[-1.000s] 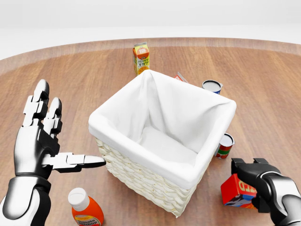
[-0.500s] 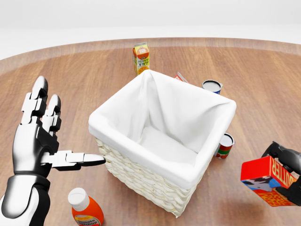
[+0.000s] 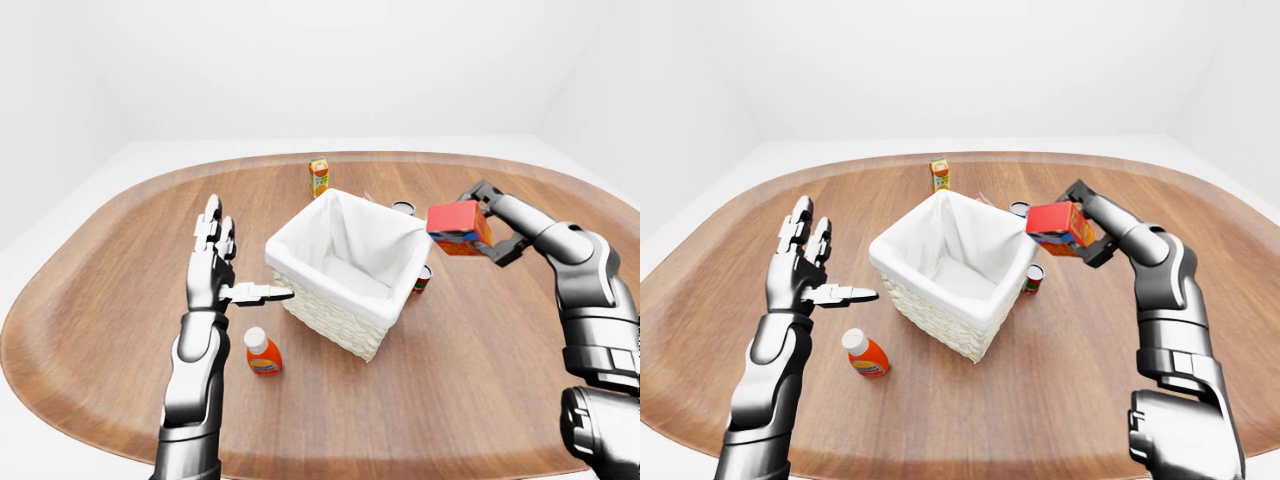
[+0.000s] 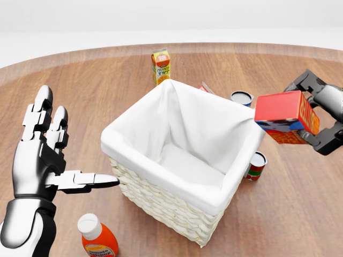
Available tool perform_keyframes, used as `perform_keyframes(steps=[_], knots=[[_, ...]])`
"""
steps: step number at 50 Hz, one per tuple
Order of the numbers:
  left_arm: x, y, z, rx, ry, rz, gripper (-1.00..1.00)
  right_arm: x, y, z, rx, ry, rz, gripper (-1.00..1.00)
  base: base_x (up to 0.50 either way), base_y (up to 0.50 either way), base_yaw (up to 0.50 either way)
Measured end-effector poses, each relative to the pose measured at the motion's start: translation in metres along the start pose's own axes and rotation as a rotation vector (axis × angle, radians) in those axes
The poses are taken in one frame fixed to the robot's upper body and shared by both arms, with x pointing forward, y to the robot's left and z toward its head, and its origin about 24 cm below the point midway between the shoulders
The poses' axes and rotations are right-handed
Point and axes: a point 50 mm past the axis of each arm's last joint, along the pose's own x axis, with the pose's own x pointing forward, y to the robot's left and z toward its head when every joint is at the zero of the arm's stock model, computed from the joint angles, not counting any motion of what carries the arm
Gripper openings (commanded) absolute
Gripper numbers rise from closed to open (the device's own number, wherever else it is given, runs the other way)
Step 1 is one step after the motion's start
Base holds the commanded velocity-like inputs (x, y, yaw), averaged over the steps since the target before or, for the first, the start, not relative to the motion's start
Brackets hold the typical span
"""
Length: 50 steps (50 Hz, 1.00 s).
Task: Pick up the butter and put it in the basket.
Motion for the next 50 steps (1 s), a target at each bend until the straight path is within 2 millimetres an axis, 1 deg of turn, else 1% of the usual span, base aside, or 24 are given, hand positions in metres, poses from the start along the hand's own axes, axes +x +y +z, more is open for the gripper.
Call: perform_keyframes(steps=[8,14,20,27,36,45,50], knots=[[0.0,0.0,0.0,0.0,-0.001,0.001,1.0,0.004,-0.021,0.04,-0.006,-0.148,-0.09,-1.0,0.0,0.0,0.0],[0.0,0.001,0.0,0.0,-0.001,0.002,1.0,0.003,-0.031,0.066,-0.01,-0.25,-0.136,-1.0,0.0,0.0,0.0],[0.0,0.001,0.001,0.0,-0.003,0.003,1.0,0.001,-0.032,0.089,0.01,-0.354,-0.163,-1.0,0.0,0.0,0.0],[0.001,0.001,0.002,-0.001,-0.006,0.004,1.0,-0.001,-0.026,0.112,0.078,-0.487,-0.177,-1.0,0.0,0.0,0.0],[0.001,0.002,0.002,-0.002,-0.007,0.005,1.0,-0.002,-0.015,0.129,0.226,-0.585,-0.173,-1.0,0.0,0.0,0.0],[0.001,0.002,0.002,-0.002,-0.008,0.005,1.0,-0.001,0.0,0.138,0.354,-0.609,-0.139,-1.0,0.0,0.0,0.0],[0.001,0.002,0.002,-0.002,-0.008,0.005,1.0,-0.002,0.008,0.141,0.389,-0.629,-0.125,-1.0,0.0,0.0,0.0]])
